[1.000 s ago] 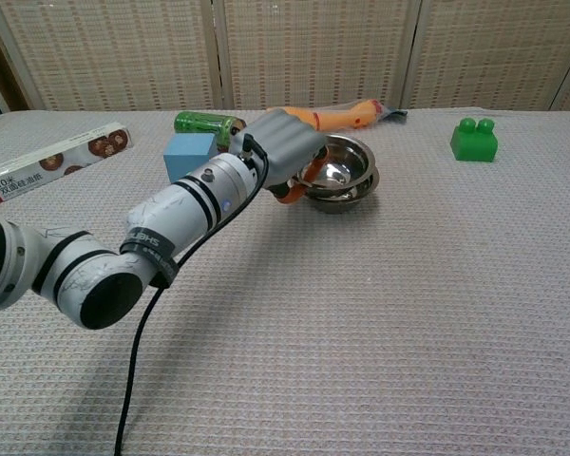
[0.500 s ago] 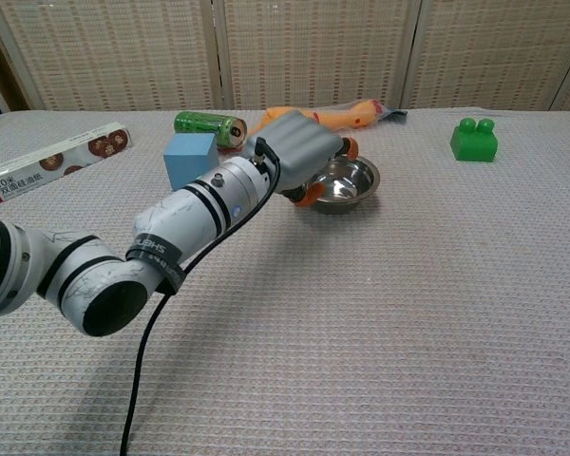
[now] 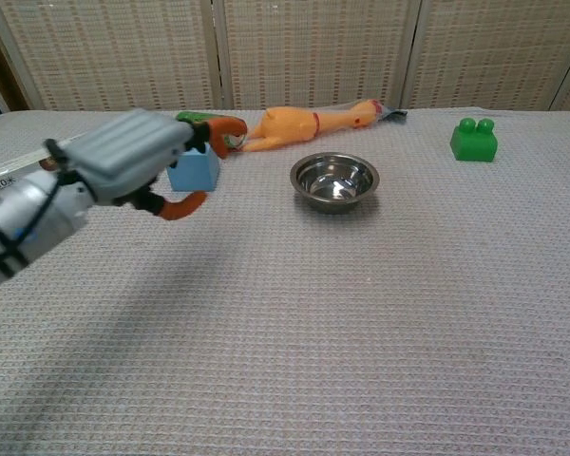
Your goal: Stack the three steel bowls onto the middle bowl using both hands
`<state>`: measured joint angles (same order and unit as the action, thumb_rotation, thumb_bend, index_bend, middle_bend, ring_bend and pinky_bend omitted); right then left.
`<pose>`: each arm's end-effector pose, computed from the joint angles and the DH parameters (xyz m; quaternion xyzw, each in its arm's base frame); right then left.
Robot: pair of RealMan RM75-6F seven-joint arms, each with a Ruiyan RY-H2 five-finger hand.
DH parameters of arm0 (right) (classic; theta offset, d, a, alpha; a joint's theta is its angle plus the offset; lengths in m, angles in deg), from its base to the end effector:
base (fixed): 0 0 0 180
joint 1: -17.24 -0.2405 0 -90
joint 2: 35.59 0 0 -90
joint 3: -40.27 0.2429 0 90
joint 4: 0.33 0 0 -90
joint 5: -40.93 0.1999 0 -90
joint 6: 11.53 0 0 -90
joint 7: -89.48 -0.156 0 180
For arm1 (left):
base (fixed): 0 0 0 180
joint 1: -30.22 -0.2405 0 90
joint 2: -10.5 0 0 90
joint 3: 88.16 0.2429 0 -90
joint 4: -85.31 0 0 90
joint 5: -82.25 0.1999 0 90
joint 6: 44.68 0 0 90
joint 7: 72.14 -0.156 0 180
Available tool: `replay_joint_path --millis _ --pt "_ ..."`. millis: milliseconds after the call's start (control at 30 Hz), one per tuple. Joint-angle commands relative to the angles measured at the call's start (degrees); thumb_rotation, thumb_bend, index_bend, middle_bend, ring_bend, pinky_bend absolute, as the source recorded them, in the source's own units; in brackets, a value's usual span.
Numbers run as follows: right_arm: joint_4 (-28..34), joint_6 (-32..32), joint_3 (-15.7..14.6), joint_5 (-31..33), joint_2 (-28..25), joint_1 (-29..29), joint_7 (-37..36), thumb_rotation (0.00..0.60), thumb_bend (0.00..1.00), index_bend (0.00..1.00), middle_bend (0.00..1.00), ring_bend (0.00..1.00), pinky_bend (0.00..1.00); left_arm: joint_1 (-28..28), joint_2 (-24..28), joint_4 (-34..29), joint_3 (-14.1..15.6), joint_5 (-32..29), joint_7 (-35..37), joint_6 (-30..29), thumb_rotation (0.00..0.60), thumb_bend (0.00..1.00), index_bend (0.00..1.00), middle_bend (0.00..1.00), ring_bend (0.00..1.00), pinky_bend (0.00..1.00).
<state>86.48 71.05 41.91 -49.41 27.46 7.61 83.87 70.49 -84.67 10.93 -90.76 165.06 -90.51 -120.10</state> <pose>-0.2927 -0.2129 0.1639 0.6442 -0.3600 0.3979 0.5450 -0.1290 0.3188 -0.0062 -0.7407 -0.2057 -0.4594 0.4450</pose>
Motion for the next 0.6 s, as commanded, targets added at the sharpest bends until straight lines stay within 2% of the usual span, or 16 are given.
replay_joint_path --millis 33,100,167,233,367,600 --pt "1.9 2.0 -0.8 -1.1 1.2 1.6 4.1 0.6 0.12 0.0 0.0 0.0 0.0 -25.5 22.3 -16.2 13.0 0.3 13.3 -21.5 0.6 0.42 0.02 0.03 0.0 0.09" --pt "3.0 1.8 -1.5 -0.7 1.8 2.3 6.3 0.6 0.12 0.0 0.0 0.0 0.0 -28.0 22.8 -13.6 13.4 0.8 18.4 -23.2 0.6 0.42 0.02 0.02 0.0 0.09" --pt "4.0 1.5 -2.1 -1.0 2.1 2.6 8.6 0.6 0.12 0.0 0.0 0.0 0.0 -28.8 24.7 -13.3 13.9 1.5 20.0 -22.4 0.6 0.41 0.0 0.01 0.0 0.1" --pt "4.3 1.9 -2.2 -1.5 2.5 2.9 10.5 0.6 0.12 0.0 0.0 0.0 0.0 -29.7 25.6 -13.8 13.1 1.4 21.5 -22.8 0.6 0.41 0.0 0.0 0.0 0.1" --pt "4.3 1.6 -2.5 -1.8 2.6 2.9 11.4 0.6 0.12 0.0 0.0 0.0 0.0 -30.2 26.4 -14.7 11.8 0.5 20.9 -20.7 0.6 0.41 0.0 0.0 0.0 0.13" --pt "3.6 0.8 -2.5 -2.0 1.7 2.6 8.4 0.6 0.12 0.0 0.0 0.0 0.0 -30.9 25.7 -14.8 9.6 0.9 17.6 -18.8 0.6 0.41 0.0 0.0 0.0 0.13"
